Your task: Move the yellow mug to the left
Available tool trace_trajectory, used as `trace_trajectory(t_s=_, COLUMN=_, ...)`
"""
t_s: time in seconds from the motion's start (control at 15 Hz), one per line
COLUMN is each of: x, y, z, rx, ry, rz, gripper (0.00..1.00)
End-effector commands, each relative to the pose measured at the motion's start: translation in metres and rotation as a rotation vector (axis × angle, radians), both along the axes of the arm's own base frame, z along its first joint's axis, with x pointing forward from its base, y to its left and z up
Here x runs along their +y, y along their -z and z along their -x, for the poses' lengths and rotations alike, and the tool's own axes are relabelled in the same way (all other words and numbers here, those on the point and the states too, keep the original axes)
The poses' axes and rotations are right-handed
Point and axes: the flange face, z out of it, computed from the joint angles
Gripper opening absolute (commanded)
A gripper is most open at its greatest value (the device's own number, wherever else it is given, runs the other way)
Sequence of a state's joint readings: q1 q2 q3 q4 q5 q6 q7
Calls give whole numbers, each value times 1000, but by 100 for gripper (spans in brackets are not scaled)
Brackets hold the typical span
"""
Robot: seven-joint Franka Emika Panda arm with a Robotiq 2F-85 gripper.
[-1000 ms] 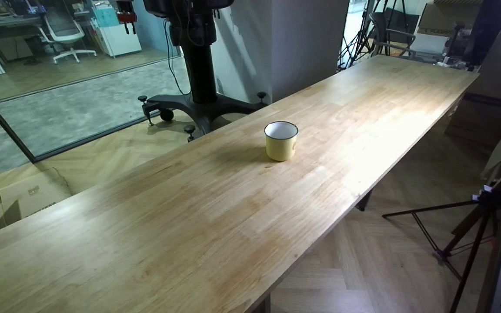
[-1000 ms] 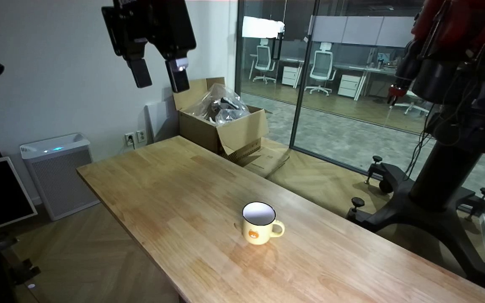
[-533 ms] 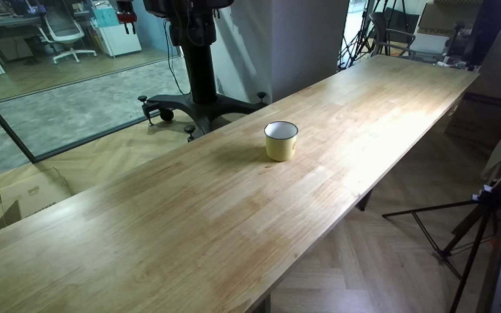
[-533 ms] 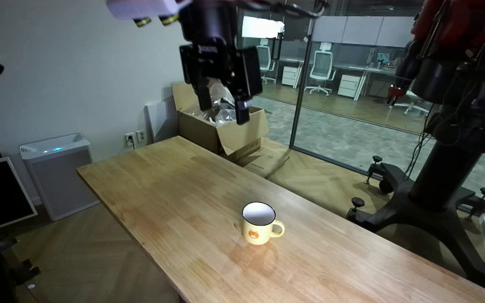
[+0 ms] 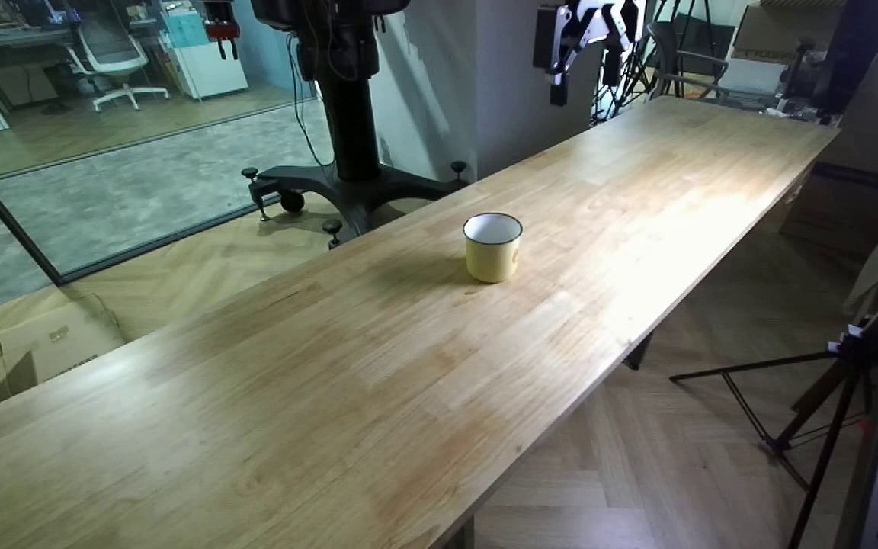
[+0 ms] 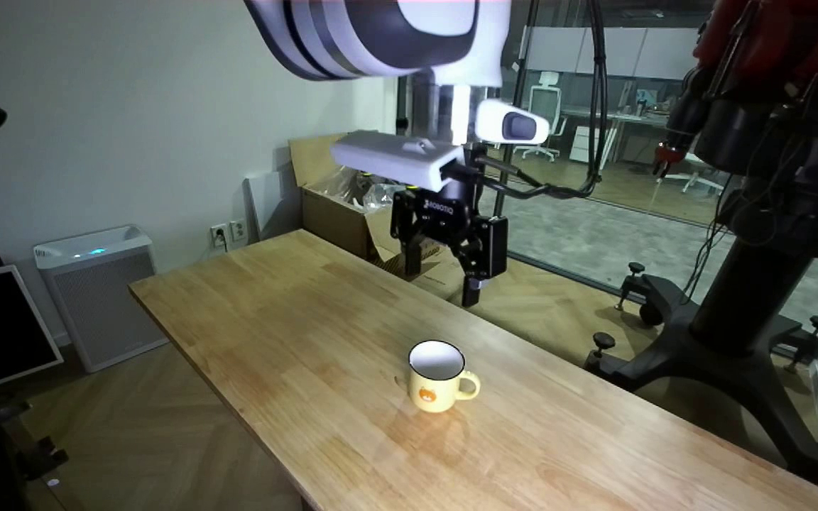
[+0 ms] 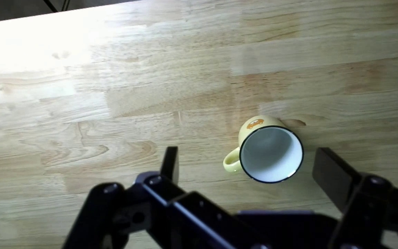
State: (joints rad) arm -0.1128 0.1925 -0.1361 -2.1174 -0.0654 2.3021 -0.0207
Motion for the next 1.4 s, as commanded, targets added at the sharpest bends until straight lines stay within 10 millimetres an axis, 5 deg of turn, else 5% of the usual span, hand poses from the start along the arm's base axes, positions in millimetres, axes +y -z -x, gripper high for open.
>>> trace_trajectory(t_s=0.0, x=-1, y=3, z=-5, rx=6, ry=1, rz=4, gripper=100)
trace_trajectory(t_s=0.27, x=-3, y=15, z=-16, rx=19, ry=16, rz=38, gripper=100)
trace_trajectory(t_s=0.6, x=7, y=82, z=-43, rx=137, ry=-60, rz=21, gripper=100)
trace_trajectory(t_s=1.0, x=51, y=168, z=-78, rx=228, ry=-208, rz=16, gripper=100)
trace_trajectory(t_s=1.07, x=41, y=157, z=-58, rx=213, ry=-170, rz=-3, gripper=100)
trace_trajectory(t_s=1.33, x=44, y=169, z=-59, rx=220, ry=-175, rz=-5, gripper=100)
